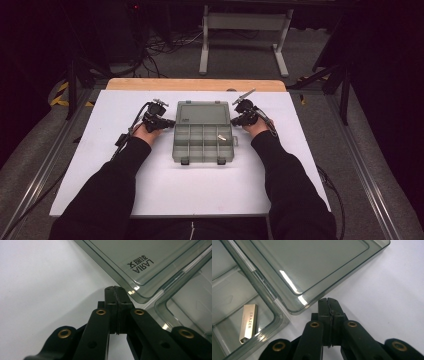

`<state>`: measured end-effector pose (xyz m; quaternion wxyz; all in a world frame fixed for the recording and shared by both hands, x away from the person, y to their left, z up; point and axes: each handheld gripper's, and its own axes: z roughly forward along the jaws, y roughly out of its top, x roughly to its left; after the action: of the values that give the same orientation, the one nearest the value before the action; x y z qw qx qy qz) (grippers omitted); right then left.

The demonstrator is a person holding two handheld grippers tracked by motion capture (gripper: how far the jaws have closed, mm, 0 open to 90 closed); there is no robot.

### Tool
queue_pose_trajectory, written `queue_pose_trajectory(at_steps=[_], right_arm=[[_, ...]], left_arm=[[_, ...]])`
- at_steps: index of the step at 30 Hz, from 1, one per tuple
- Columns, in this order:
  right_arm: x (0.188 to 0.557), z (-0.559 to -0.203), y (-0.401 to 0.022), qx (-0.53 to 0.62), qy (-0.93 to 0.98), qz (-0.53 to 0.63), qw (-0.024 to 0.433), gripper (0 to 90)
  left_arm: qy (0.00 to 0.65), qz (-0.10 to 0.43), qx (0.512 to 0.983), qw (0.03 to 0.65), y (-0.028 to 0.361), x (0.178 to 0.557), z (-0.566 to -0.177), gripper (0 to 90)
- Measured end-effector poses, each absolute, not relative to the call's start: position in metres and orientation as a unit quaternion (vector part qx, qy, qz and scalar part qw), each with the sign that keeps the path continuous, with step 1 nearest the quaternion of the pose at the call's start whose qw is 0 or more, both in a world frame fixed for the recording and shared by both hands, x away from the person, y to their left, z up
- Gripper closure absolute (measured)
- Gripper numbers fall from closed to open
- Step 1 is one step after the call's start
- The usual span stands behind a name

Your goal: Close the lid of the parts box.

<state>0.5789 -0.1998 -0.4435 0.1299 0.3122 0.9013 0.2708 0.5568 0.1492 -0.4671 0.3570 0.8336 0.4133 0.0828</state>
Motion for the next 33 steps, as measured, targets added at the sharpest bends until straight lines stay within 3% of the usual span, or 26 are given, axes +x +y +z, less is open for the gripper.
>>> queue_pose_trajectory(at_steps=[33], right_arm=[[0.5815, -0.4447, -0.1952, 0.311, 0.899, 0.270, 0.149, 90.0]], left_arm=[[0.421, 0.091, 0.828, 0.358, 0.1455, 0.5576, -0.4673, 89.9]])
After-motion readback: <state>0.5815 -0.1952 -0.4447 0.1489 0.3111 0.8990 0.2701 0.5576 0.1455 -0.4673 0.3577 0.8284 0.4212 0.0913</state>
